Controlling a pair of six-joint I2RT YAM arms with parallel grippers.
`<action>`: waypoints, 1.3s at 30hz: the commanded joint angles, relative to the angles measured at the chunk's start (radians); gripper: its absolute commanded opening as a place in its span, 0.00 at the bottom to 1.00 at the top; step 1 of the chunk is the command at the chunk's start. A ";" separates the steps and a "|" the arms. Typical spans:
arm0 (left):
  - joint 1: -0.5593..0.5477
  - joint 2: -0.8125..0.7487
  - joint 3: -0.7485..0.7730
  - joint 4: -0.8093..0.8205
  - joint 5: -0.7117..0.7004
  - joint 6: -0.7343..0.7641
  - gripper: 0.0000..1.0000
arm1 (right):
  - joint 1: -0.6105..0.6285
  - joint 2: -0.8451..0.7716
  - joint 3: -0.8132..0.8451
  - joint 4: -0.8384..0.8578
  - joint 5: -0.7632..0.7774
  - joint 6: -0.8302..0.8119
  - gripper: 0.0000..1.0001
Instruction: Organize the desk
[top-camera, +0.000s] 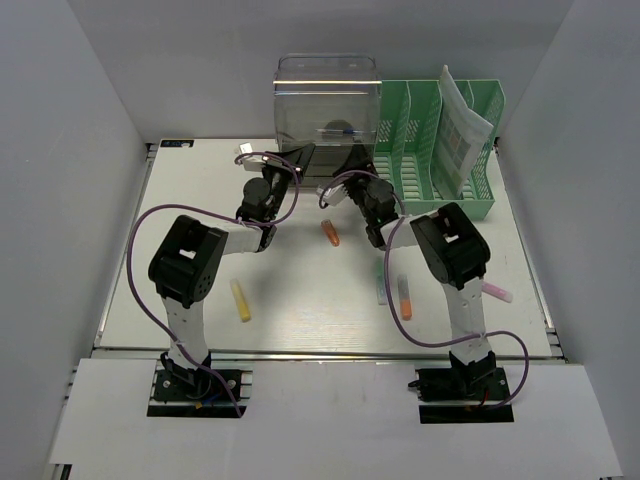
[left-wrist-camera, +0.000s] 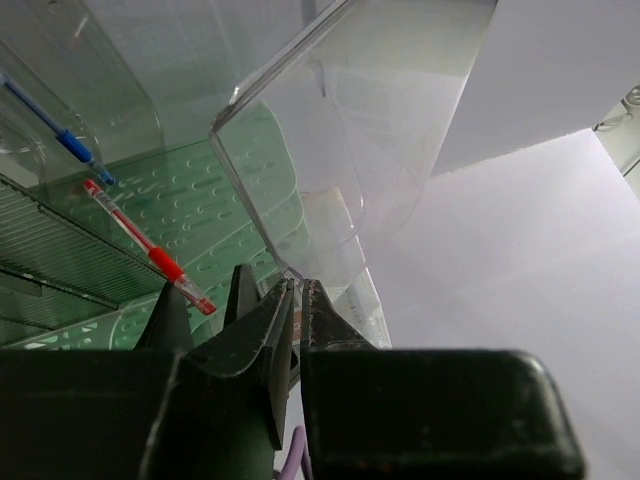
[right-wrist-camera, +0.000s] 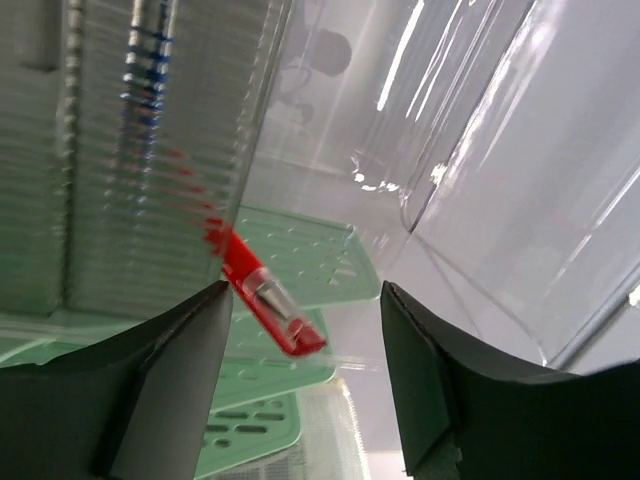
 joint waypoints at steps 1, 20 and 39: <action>0.006 -0.052 0.041 0.023 -0.004 0.002 0.00 | -0.007 -0.060 -0.067 0.081 -0.033 0.050 0.66; 0.006 -0.042 0.018 0.022 -0.012 0.002 0.00 | 0.070 -0.455 -0.549 0.138 -0.073 0.394 0.48; -0.004 -0.051 -0.008 0.003 -0.018 0.022 0.00 | 0.015 -0.787 -0.282 -0.718 -0.118 1.208 0.00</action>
